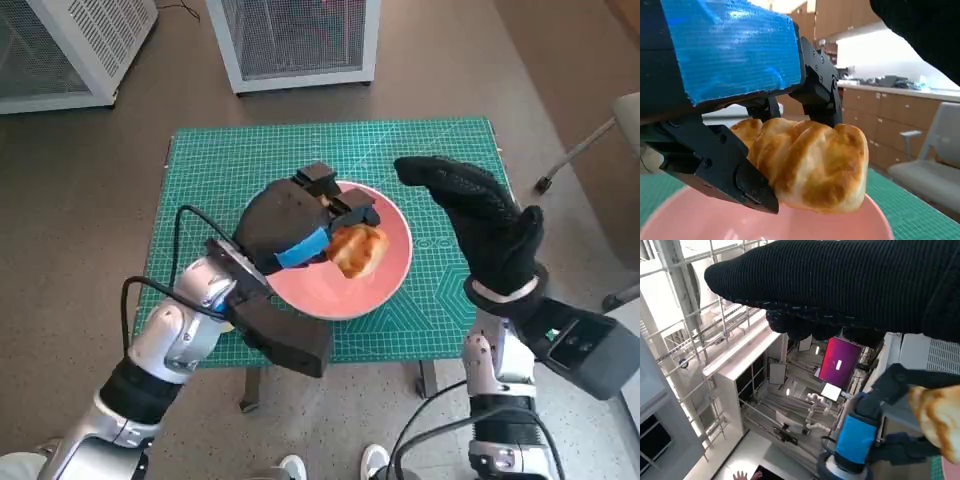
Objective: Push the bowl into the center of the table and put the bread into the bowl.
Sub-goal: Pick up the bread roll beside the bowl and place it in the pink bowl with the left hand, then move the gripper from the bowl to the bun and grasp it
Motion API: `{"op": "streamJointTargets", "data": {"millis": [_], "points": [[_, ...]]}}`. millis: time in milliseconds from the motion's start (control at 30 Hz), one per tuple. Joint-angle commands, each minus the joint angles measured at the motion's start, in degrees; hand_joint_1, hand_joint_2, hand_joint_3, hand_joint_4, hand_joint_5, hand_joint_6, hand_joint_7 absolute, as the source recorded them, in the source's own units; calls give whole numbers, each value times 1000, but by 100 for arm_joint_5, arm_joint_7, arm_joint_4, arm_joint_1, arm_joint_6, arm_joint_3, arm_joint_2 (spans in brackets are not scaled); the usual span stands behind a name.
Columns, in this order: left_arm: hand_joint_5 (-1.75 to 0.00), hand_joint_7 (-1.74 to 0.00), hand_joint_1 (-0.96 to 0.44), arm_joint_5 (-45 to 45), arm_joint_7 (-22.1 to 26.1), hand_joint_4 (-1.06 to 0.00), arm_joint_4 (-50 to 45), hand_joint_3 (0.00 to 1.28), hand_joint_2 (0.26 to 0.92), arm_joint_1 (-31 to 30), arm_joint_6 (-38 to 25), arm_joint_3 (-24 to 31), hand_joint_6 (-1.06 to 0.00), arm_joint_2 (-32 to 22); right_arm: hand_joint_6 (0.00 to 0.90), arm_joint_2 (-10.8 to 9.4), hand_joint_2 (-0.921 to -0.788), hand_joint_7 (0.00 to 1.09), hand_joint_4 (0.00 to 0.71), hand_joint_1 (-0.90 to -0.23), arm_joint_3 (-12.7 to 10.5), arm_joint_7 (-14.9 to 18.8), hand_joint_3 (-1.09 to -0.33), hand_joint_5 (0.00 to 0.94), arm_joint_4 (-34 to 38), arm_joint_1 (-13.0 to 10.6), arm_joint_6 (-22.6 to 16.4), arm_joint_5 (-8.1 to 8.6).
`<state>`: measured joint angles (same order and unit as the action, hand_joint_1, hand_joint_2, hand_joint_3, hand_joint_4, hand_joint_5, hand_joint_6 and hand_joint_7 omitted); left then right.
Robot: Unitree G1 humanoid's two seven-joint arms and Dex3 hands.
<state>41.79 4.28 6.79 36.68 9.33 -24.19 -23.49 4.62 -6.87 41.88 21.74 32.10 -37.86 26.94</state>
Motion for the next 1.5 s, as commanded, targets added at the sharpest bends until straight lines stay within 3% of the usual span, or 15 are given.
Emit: {"op": "streamJointTargets", "data": {"millis": [33, 67, 133, 267, 633, 933, 1500], "points": [[-562, -665, -56, -3, 457, -409, -263, 113, 856, -281, -377, 41, -353, 45, -1, 50, -921, 668, 300, -585, -54, 62, -602, 3, 11, -157, 38, 37], [-368, -493, -82, 41, 588, -372, -348, 84, 852, -313, -473, 36, -332, 18, -1, 49, -921, 665, 300, -584, -60, 55, -602, 3, 16, -155, 33, 28], [-190, -325, -164, 119, 797, -296, -466, 55, 844, -341, -607, 26, -287, -30, -1, 48, -921, 661, 300, -585, -69, 44, -602, 3, 18, -155, 24, 12], [-41, -172, -354, 315, 1131, -207, -674, 28, 843, -357, -835, 16, -242, -96, -1, 40, -921, 656, 303, -584, -80, 21, -602, 5, 33, -144, -1, -26], [-1, -95, -460, 254, 1661, -151, -1555, 7, 836, -741, -1246, 372, -208, -246, -1, -14, -921, 653, 305, -578, -29, -61, -604, 5, 8, -131, -5, -126], [-3, -77, -484, -320, 2265, -154, -2629, 0, 820, -1283, -1350, 1141, -213, -665, -1, -33, -921, 651, 303, -581, 30, -118, -609, 4, -23, -122, 61, -140], [-8, -65, -325, -756, 3409, -182, -4295, 0, 720, -2185, -2242, 2522, -269, -1500, -1, -38, -921, 709, 298, -595, 115, -220, -621, 1, -73, -76, 163, -199]]}}
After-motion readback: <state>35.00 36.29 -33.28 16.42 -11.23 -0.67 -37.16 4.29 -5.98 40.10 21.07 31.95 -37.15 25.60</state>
